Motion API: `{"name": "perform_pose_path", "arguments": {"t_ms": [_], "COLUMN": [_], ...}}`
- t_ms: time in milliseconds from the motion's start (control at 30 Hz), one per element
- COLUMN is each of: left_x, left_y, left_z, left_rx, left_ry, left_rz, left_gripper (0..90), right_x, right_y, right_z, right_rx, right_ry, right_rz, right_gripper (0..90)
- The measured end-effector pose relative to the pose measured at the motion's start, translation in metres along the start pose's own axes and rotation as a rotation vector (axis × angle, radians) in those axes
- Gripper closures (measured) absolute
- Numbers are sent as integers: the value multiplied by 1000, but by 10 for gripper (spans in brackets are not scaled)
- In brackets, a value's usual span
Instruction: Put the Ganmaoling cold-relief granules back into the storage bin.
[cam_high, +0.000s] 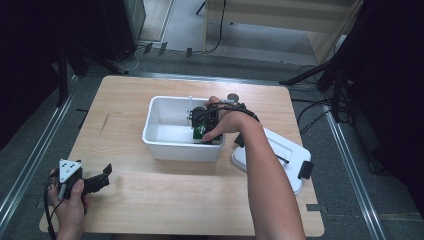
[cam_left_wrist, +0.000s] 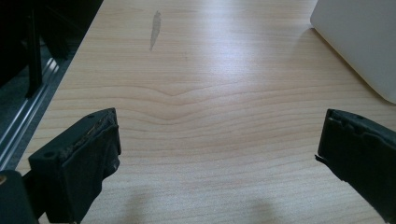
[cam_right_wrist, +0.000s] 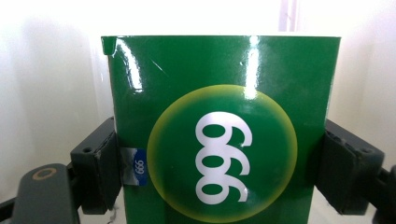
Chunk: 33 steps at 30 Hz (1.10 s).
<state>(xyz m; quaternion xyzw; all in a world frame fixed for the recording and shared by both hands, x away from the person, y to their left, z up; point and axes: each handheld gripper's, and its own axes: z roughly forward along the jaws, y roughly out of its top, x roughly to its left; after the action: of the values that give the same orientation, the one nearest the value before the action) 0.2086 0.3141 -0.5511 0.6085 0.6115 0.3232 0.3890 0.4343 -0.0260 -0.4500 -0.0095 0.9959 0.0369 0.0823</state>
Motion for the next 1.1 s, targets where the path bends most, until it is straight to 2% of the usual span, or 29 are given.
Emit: {"name": "perform_pose_path", "arguments": {"t_ms": [67, 100, 133, 267, 367, 533, 567, 600, 833, 967, 1000, 1100], "left_x": [0, 0, 0, 0, 0, 0, 0, 0, 0, 0, -1, -1], "left_y": [0, 0, 0, 0, 0, 0, 0, 0, 0, 0, 0, 0], "left_z": [0, 0, 0, 0, 0, 0, 0, 0, 0, 0, 1, 1], "left_rx": [1, 1, 1, 1, 1, 1, 3, 2, 5, 6, 6, 6], "left_ry": [-1, -1, -1, -1, -1, -1, -1, -1, 0, 2, 2, 4], "left_rz": [0, 0, -1, -1, -1, 0, 0, -1, 3, 4, 5, 5], "left_gripper": [0, 0, 0, 0, 0, 0, 0, 0, 0, 0, 0, 0], "right_x": [1, 1, 2, 1, 0, -1, -2, -1, -1, -2, -1, 0], "right_y": [0, 0, 0, -1, -2, -5, -5, -6, -12, -16, -17, -20], "right_z": [2, 2, 3, 2, 0, -9, -10, -14, -30, -38, -41, -48], "right_rx": [8, 8, 19, 16, -4, -27, -35, -42, -78, -95, -94, -105], "right_ry": [4, -1, 0, -20, -34, -37, -43, -37, -50, -54, -58, -62], "right_rz": [13, -5, 4, 21, 16, 47, 36, 62, 94, 88, 104, 108], "right_gripper": [148, 146, 138, 128, 123, 121, 121, 121, 123, 123, 124, 123]}}
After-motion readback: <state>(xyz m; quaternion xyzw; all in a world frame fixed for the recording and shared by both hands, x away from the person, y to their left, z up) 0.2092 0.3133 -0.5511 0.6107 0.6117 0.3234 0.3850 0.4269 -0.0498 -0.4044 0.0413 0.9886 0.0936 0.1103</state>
